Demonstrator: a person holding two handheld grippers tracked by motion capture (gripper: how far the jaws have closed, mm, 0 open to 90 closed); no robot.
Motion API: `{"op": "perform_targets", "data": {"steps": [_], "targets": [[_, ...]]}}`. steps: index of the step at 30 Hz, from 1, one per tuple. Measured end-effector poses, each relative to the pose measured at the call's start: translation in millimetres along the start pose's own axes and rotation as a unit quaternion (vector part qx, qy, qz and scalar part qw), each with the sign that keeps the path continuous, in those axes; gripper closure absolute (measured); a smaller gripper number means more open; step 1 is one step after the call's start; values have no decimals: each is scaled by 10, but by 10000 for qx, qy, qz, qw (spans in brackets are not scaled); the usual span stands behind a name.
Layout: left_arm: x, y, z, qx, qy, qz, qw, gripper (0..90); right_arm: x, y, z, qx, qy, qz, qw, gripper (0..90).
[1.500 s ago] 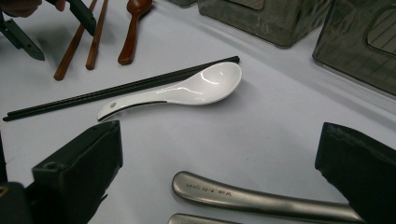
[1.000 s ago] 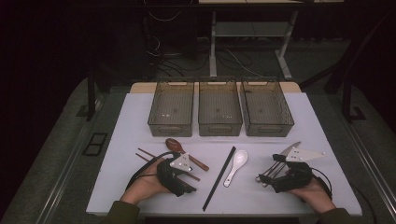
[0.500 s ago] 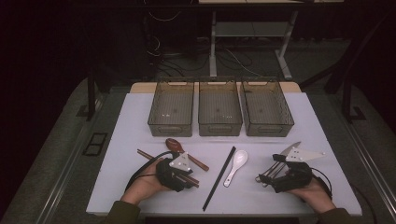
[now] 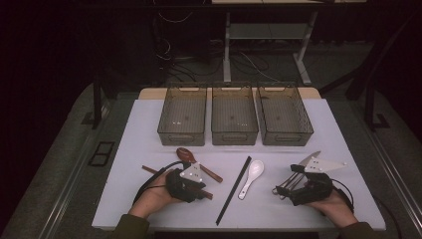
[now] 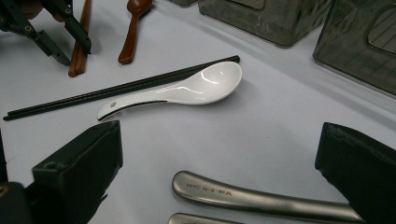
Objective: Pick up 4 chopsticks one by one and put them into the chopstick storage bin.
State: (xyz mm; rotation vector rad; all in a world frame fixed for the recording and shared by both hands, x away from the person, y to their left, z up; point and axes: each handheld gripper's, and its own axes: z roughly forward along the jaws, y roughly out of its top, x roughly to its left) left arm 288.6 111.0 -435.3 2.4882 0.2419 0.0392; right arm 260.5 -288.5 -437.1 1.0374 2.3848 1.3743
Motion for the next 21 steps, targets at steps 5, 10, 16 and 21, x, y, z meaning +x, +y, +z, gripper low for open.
{"op": "perform_targets", "data": {"steps": [5, 10, 16, 21], "targets": [[6, -5, -12, 8, -30, -7, 10000, 662, -1, 0, -1, 1, -1, -3, 10000, 7], [12, -10, -26, -18, -30, -31, 10000, 688, -1, 0, -1, -3, -1, -1, 10000, 7], [28, -23, -51, -25, -1, -48, 10000, 710, 0, 0, -2, -7, 0, -6, 10000, 7], [33, -32, -53, -17, 10, -67, 10000, 698, -2, 0, -3, -9, 3, -19, 10000, 7]]}}
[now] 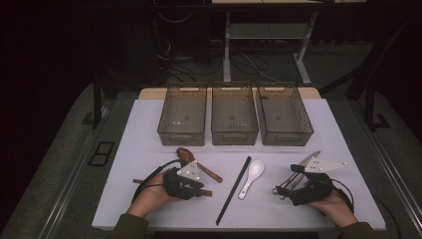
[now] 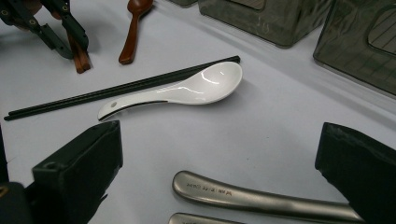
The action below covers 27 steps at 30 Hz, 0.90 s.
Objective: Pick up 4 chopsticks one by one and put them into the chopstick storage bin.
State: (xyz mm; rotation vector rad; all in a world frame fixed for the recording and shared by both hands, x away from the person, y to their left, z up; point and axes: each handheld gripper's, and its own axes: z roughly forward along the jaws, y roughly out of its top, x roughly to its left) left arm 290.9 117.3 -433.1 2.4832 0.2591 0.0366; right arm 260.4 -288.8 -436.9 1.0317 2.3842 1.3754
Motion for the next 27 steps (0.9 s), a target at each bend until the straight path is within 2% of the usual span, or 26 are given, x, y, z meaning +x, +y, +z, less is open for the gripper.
{"op": "perform_targets", "data": {"steps": [3, 4, 8, 12, 17, 23, 27], "targets": [[-9, 16, 22, 4, 5, 49, 10000, 654, 2, 0, 3, 6, 3, 13, 10000, 7], [-26, 43, 30, -128, -37, 57, 9999, 643, 2, 0, 4, 7, 6, 16, 10000, 7], [-47, 117, 50, -288, -74, 174, 9994, 618, 4, 0, 8, 11, 1, 13, 10000, 7], [-55, 158, 118, -222, -122, 271, 9993, 603, 7, 0, 10, 17, 3, 9, 10000, 7], [-66, 169, 187, -121, -182, 364, 9991, 627, 6, 0, 11, 21, 6, 6, 10000, 7], [-63, 166, 196, -148, -181, 413, 9989, 692, 5, 0, 11, 20, 8, 10, 10000, 7], [-66, 166, 196, -149, -185, 421, 9988, 702, 6, 0, 13, 27, 8, -7, 10000, 7]]}}
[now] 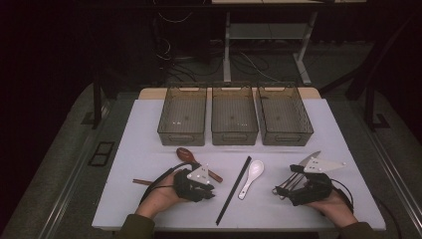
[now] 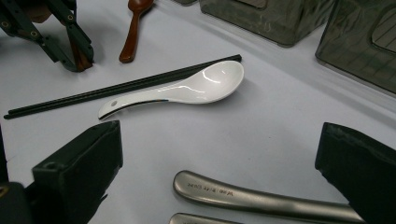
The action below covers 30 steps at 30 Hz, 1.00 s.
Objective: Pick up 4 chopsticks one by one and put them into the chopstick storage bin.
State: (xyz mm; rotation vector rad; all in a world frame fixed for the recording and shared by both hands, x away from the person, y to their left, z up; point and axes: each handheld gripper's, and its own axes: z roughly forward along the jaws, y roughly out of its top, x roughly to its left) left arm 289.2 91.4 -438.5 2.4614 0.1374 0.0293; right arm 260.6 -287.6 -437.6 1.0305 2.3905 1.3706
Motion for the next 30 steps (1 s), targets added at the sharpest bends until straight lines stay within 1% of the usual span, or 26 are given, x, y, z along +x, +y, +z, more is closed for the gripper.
{"op": "perform_targets", "data": {"steps": [2, 7, 9, 11, 13, 14, 17, 19, 21, 22, 23, 24, 25, 26, 27, 28, 29, 30], "targets": [[16, -2, -6, 22, -16, 44, 10000, 707, 0, 0, 0, 1, 0, 4, 10000, 7], [25, -8, -7, -4, -31, 5, 10000, 716, 0, 0, 0, 1, 2, 3, 10000, 7], [45, -21, -15, -32, 32, -80, 10000, 718, -1, -1, 1, 7, 2, 0, 10000, 7], [61, -26, -22, -14, 64, -80, 9999, 720, -1, 0, 0, 2, 3, 3, 10000, 7], [98, -48, -45, 8, 144, -154, 9998, 724, -1, -1, 0, 7, 4, 0, 10000, 7], [98, -48, -45, 8, 144, -154, 9998, 725, -1, -1, 0, 7, 4, 0, 10000, 7], [142, -75, -64, -19, 274, -328, 9991, 728, -2, -1, 2, 6, 5, -5, 10000, 7], [165, -82, -73, 2, 312, -312, 9990, 730, -3, -1, 3, 9, 8, -6, 10000, 7], [200, -101, -91, 19, 411, -395, 9984, 731, -3, -1, 3, 9, 6, -7, 10000, 7], [245, -127, -111, 2, 542, -512, 9972, 733, -3, 0, 4, 14, 7, -8, 10000, 7], [271, -142, -122, -6, 607, -570, 9965, 733, -2, 0, 5, 15, 8, -8, 10000, 7], [271, -142, -122, -6, 607, -570, 9965, 734, -2, 0, 6, 15, 8, -8, 10000, 7], [315, -175, -149, -10, 776, -711, 9944, 735, -1, 0, 6, 16, 8, -9, 10000, 7], [315, -175, -149, -10, 776, -711, 9944, 735, -1, 0, 6, 16, 7, -8, 10000, 7], [360, -212, -180, -7, 962, -813, 9920, 735, -2, 0, 6, 17, 7, -8, 10000, 7], [381, -230, -199, 15, 1025, -865, 9910, 735, -3, 0, 5, 16, 7, -6, 10000, 7], [381, -230, -199, 15, 1025, -865, 9910, 735, -4, 0, 6, 12, 5, -8, 10000, 7], [405, -261, -212, -41, 1041, -1004, 9895, 734, -4, 0, 6, 13, 4, -7, 10000, 7]]}}
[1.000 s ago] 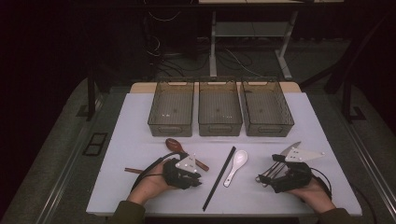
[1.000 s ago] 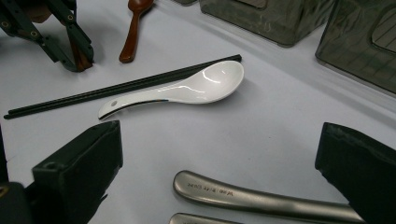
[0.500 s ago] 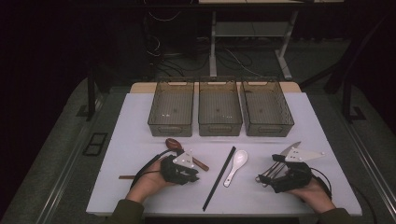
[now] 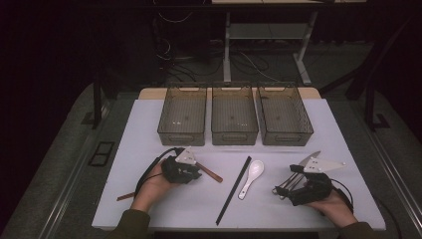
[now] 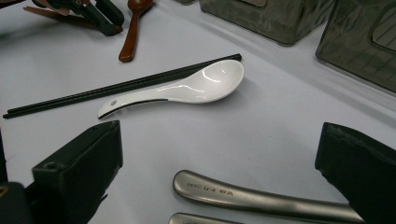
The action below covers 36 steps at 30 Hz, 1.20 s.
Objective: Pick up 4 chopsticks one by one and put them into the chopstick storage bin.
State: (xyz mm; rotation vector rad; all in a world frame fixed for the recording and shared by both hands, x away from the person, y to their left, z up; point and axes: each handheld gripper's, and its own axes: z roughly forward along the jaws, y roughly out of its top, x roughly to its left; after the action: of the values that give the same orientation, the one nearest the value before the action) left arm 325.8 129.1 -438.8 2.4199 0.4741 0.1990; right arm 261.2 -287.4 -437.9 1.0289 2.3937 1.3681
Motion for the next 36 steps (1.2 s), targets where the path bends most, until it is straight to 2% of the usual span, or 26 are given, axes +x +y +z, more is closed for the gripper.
{"op": "perform_targets", "data": {"steps": [3, 7, 8, 10, 12, 13, 15, 17, 19, 20, 23, 24, 26, 28, 32, 36], "targets": [[9, -4, -5, 12, 17, 11, 10000, 712, 2, 0, 1, 5, 3, -3, 10000, 7], [4, 2, -38, -96, 69, -45, 9999, 613, 1, 0, -5, -8, 1, 6, 10000, 7], [6, 0, -64, -203, 60, -89, 9997, 613, 1, 0, -5, -8, 1, 6, 10000, 7], [14, -10, -140, -347, 3, -180, 9992, 557, 3, -1, -10, -15, 3, 15, 10000, 7], [5, -64, -254, -372, 46, -205, 9991, 536, 3, -1, -12, -16, 6, 18, 10000, 7], [5, -64, -254, -372, 46, -205, 9991, 528, 3, -1, -13, -18, 6, 16, 10000, 7], [-4, -161, -387, -415, 139, -287, 9986, 524, 2, -1, -14, -19, 7, 21, 10000, 7], [-4, -199, -438, -436, 168, -321, 9984, 525, 3, -1, -14, -18, 6, 26, 10000, 7], [14, -307, -592, -539, 252, -463, 9972, 540, 3, 0, -14, -21, 6, 28, 10000, 7], [14, -307, -592, -539, 252, -463, 9972, 556, 2, -1, -13, -22, 6, 24, 10000, 7], [19, -441, -707, -574, 353, -609, 9959, 602, 2, -1, -13, -18, 5, 33, 10000, 7], [19, -487, -739, -539, 374, -625, 9959, 660, 1, -1, -13, -20, 5, 30, 10000, 7], [1, -571, -781, -541, 428, -723, 9950, 703, 2, -1, -11, -13, 7, 31, 10000, 7], [-5, -681, -828, -457, 480, -714, 9952, 738, 2, -2, -7, -3, 11, 21, 10000, 7], [-4, -779, -841, -451, 392, -782, 9951, 772, 5, -1, -7, -8, 3, 12, 10000, 7], [-23, -829, -829, -408, 343, -676, 9963, 772, 4, -2, -8, -16, 2, 15, 10000, 7]]}}
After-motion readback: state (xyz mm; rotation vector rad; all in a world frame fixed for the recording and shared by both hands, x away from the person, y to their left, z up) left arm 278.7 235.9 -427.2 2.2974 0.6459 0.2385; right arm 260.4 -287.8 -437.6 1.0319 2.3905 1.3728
